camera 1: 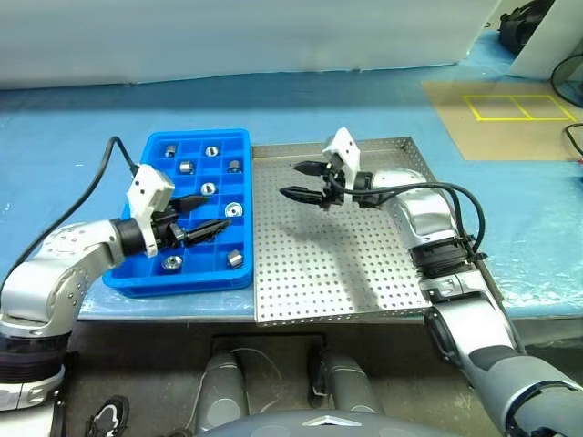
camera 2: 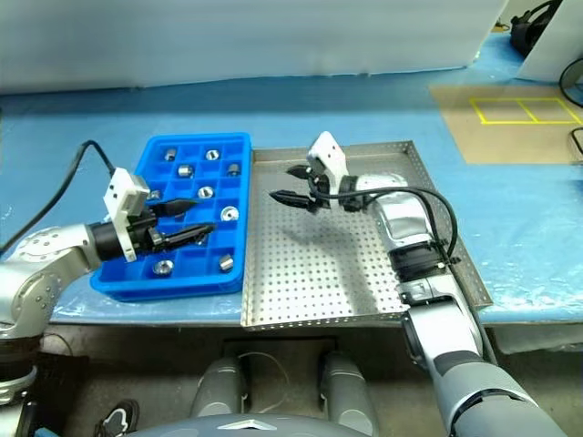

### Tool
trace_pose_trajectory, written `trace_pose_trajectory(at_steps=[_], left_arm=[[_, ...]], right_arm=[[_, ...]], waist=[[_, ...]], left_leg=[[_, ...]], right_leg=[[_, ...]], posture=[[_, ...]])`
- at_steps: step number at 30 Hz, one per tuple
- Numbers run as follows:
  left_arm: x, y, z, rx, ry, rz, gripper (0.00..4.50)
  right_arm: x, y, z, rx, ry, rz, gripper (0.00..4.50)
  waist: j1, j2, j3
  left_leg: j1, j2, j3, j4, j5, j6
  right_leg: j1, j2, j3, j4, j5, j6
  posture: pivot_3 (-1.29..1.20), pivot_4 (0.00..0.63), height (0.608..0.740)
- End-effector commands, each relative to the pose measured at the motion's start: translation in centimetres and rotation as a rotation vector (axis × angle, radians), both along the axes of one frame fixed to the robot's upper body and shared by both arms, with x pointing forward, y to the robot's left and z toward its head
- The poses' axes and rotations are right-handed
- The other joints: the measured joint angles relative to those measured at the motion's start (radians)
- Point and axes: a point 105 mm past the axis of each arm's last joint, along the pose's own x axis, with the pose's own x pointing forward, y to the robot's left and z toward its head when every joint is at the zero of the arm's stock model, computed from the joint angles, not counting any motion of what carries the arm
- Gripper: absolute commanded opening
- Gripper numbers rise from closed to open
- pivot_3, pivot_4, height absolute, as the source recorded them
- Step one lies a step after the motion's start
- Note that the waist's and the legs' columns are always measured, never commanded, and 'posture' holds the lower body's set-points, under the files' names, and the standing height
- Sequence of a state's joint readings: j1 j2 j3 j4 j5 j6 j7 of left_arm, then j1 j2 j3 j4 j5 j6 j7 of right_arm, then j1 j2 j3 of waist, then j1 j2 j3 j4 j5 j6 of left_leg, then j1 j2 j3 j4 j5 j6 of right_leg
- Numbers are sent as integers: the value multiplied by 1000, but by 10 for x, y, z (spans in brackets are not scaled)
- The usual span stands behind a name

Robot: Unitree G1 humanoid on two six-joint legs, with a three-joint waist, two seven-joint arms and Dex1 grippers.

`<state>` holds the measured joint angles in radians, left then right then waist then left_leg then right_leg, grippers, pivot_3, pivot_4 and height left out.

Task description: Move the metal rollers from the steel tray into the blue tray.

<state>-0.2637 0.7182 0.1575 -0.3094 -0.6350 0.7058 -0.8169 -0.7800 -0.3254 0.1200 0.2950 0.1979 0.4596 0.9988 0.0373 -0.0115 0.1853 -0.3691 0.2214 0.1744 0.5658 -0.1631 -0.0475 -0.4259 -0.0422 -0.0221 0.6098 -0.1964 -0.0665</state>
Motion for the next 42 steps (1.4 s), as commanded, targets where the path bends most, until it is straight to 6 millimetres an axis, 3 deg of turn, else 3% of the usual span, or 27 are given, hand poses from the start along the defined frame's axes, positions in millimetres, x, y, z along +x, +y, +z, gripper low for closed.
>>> trace_pose_trajectory(at_steps=[1,12,19,29,33,37,42], left_arm=[[5,-13,11,-18,-54,-46,3886],[19,-15,15,-61,-74,-34,3886],[20,-25,22,-209,-1,-63,3886],[7,-11,8,-107,41,-46,3886],[5,-4,14,-97,20,-23,3886],[-1,-3,4,-79,37,-11,3886],[4,-3,0,-49,25,2,3886]], right_arm=[[1,3,17,43,-60,-32,3649],[1,5,11,59,-52,-73,3649],[-4,12,12,72,-23,-30,3649],[-14,17,6,63,13,34,3649],[-9,21,2,63,11,16,3649],[-7,21,-8,49,20,-10,3649],[-10,17,-14,24,25,-6,3649]], waist=[[-3,0,0],[-20,0,0],[-19,0,0],[-21,0,0],[-19,0,0],[-18,0,0],[-17,0,0]], left_leg=[[0,0,0,0,0,0],[0,0,0,0,0,0],[0,0,0,1,0,0],[0,1,0,0,0,1],[0,1,0,0,0,1],[0,0,0,0,0,1],[0,1,-1,0,0,1]], right_leg=[[0,0,0,0,0,0],[0,1,0,0,1,-1],[0,1,0,0,1,-1],[0,1,0,0,1,-1],[0,1,0,-1,1,-1],[0,1,0,-1,1,-1],[0,1,-1,-1,1,-1]], posture=[[-185,150,740],[-203,150,740],[-188,150,740],[-160,150,740],[-144,150,740],[-144,150,740],[-147,150,740]])
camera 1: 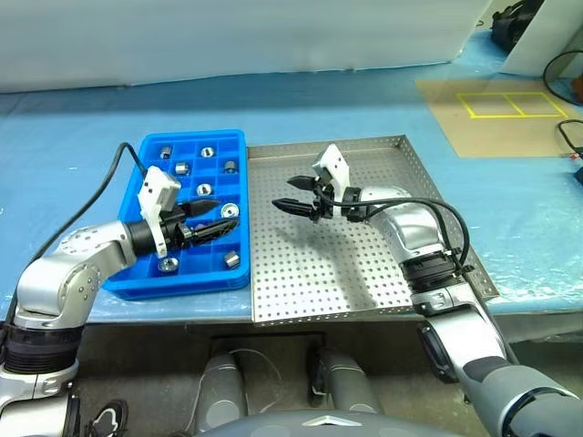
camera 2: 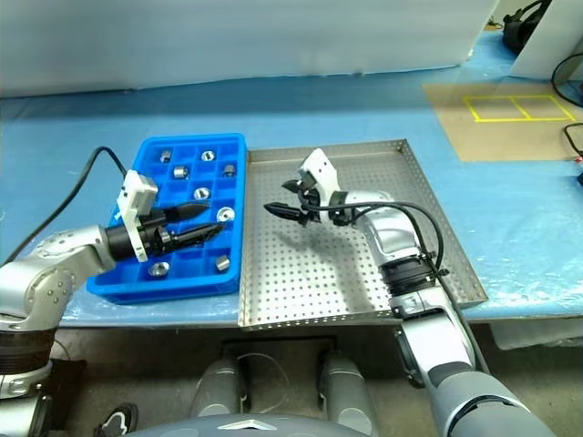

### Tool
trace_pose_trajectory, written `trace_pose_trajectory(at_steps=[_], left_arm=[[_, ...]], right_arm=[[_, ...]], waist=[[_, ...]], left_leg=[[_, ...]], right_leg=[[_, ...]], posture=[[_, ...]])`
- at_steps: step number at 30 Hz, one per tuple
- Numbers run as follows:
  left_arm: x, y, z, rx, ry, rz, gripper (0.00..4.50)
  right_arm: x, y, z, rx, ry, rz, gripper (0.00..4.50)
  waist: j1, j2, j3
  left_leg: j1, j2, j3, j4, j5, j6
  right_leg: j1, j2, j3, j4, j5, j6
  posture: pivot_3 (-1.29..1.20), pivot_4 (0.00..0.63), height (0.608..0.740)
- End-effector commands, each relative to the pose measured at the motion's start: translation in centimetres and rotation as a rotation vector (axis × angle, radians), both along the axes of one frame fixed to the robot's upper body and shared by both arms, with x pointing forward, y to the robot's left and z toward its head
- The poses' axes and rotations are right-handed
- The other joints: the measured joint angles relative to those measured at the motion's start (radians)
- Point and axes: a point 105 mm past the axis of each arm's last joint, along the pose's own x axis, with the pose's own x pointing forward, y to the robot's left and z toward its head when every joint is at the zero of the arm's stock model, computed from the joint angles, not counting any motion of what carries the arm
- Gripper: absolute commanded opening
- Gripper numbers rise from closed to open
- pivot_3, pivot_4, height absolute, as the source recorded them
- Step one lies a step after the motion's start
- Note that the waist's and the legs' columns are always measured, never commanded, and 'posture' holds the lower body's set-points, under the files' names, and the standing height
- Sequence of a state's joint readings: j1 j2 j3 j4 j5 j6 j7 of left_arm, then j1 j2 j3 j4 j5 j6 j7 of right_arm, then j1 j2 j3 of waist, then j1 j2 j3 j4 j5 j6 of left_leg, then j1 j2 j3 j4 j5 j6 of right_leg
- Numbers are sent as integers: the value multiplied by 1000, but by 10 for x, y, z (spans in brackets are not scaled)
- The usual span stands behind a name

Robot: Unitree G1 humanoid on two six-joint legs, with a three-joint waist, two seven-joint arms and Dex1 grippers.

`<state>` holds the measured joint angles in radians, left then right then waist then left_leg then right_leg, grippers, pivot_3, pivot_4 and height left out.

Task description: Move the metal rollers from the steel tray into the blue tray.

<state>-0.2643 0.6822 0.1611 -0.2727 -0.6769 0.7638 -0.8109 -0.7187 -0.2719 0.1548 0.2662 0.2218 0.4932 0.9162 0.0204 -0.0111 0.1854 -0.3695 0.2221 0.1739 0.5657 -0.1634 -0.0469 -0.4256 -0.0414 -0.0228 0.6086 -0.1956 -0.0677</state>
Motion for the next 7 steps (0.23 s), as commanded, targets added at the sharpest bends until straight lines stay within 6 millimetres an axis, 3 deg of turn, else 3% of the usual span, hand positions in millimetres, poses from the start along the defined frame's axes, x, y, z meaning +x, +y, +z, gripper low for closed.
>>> trace_pose_trajectory(at_steps=[1,7], left_arm=[[5,-2,11,24,-69,1,3886],[8,-11,15,0,-84,-30,3886]], right_arm=[[-1,0,7,-10,-46,11,3649],[1,-1,10,-9,-59,0,3649]], waist=[[0,0,0],[-1,0,0]], left_leg=[[0,0,0,0,0,0],[0,0,0,0,0,0]], right_leg=[[0,0,0,0,0,0],[0,0,0,0,0,0]], posture=[[-147,150,740],[-176,150,740]])
